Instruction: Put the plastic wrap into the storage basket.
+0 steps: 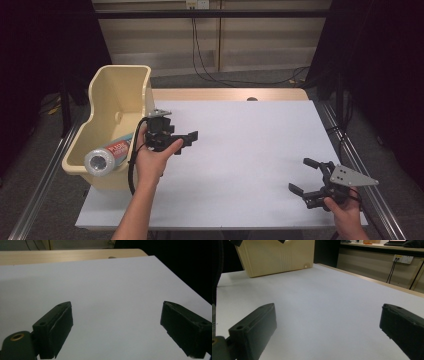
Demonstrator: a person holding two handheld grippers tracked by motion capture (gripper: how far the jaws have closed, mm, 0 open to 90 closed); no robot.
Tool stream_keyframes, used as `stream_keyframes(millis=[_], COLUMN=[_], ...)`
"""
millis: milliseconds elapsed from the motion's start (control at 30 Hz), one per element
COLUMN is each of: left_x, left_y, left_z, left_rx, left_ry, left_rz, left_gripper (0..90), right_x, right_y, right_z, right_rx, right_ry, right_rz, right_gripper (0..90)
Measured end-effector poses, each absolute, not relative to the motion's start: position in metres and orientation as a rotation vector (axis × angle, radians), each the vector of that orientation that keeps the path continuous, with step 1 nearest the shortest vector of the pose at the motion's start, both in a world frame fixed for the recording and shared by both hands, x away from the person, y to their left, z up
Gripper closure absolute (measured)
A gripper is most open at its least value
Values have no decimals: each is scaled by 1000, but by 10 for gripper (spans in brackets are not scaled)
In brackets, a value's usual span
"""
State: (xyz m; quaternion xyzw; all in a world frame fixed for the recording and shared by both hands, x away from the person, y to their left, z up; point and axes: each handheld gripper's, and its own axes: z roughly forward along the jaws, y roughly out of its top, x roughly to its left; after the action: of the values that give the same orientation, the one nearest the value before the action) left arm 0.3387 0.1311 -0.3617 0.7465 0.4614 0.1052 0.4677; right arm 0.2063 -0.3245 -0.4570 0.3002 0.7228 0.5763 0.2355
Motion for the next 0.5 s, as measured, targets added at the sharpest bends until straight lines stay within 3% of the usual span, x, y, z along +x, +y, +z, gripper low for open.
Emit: stream_keyframes(millis=[500], left_x=[312], left_y=[135], left_z=[-389], left_rx=[1752], left_ry=[940], left_rz=[403], left_gripper=[59], right_x=[207], right_y=[-323], right_z=[-458], right_rx=[831], right_ry=[1986], right_rz=[1572], right_gripper=[6])
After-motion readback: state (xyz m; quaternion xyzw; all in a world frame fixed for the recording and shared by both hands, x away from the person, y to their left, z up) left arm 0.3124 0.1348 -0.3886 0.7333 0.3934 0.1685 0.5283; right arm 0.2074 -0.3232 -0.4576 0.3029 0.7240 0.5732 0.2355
